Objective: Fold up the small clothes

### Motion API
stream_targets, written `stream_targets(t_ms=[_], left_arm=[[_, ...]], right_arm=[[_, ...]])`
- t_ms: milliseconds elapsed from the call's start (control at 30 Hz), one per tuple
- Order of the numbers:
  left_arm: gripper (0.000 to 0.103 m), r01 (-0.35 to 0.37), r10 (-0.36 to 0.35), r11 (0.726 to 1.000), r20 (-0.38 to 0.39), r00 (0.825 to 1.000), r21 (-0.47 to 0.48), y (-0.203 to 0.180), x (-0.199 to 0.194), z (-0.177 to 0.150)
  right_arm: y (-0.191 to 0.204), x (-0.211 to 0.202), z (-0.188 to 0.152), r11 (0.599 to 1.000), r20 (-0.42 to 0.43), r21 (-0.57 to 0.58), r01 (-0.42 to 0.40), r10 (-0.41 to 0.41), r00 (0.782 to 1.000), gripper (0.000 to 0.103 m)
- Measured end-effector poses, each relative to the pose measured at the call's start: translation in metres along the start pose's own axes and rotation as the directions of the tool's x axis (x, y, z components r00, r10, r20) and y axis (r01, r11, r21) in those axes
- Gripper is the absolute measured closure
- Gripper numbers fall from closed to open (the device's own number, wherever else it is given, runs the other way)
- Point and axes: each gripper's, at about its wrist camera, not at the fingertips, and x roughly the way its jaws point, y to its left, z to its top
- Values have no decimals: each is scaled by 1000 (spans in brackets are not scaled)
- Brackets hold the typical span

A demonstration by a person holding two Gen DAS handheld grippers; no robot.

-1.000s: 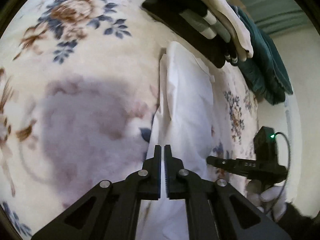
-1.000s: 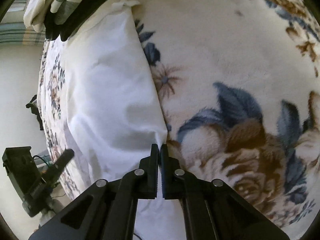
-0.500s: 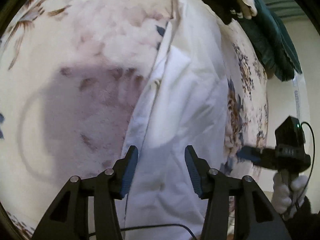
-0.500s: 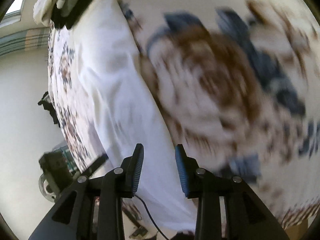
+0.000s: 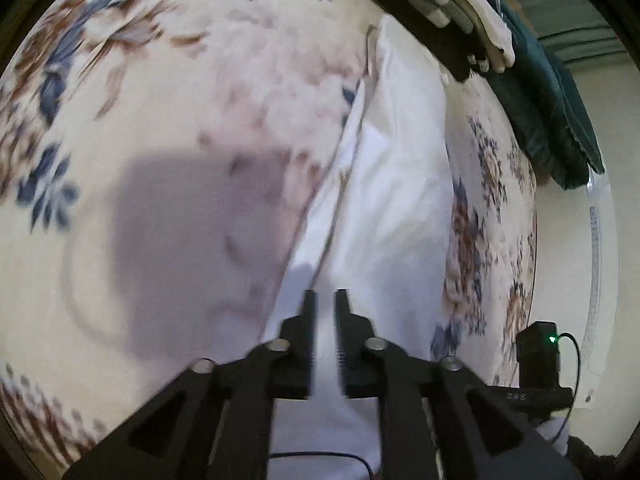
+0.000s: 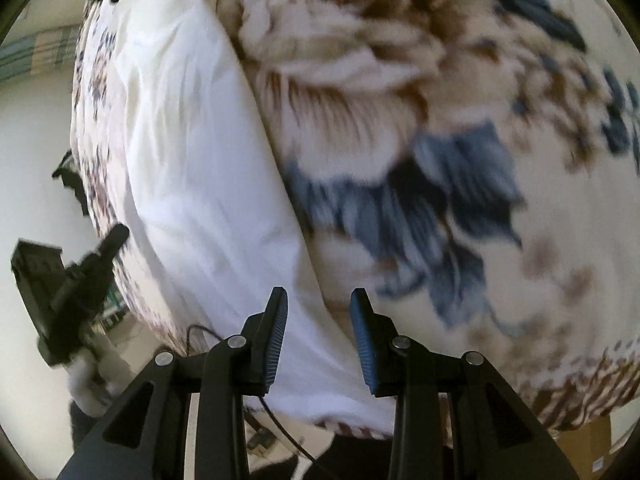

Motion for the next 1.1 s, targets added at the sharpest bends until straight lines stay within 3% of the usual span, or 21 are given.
stream_targets(t_ms=[67, 133, 233, 300, 433, 600, 733, 767, 800, 833, 1000, 1100], left_arm=[[68, 8, -8, 1000, -23, 1000, -7, 2, -4, -24], [67, 7, -8, 1000, -65, 998, -19, 7, -2, -54], [68, -50, 41, 997, -144, 989, -61, 23, 6, -101], [68, -64, 42, 991, -181, 983, -115, 33, 9, -128], [68, -70, 33, 981, -199, 980, -182, 42, 6, -168], [68, -46, -2, 969, -192, 981, -242, 41, 9, -184], [71, -88, 48, 965, -166, 985, -246, 50, 16, -188], [77, -96, 61, 964, -145, 987, -248, 50, 16, -188], [92, -105, 74, 963, -129, 989, -247, 48, 17, -190], [96, -105, 78, 962, -114, 990, -253, 49, 15, -190], [96, -69, 47, 962, -87, 995, -264, 52, 4, -201], [89, -87, 57, 953, -109, 992, -289, 53, -1, -208]], right_arm=[[-12, 5, -20, 1000, -38, 8, 1, 0, 999, 68], [-21, 17, -38, 1000, -87, 12, -3, 4, 996, 68], [-44, 44, -74, 999, -178, 22, 30, -26, 984, 68], [-55, 49, -90, 998, -188, 56, 32, -21, 982, 68], [-68, 43, -112, 992, -172, 114, -49, 68, 983, 68], [-90, 31, -121, 991, -165, 127, -52, 72, 984, 68], [-91, 28, -118, 993, -154, 111, -50, 67, 986, 68], [-89, 29, -117, 993, -152, 111, -50, 66, 986, 68], [-86, 29, -113, 992, -150, 113, -46, 63, 987, 68], [-73, 35, -110, 992, -145, 119, -48, 65, 987, 68], [-57, 48, -114, 990, -121, 126, -70, 85, 989, 69], [-56, 52, -118, 983, -125, 161, -88, 109, 986, 69]])
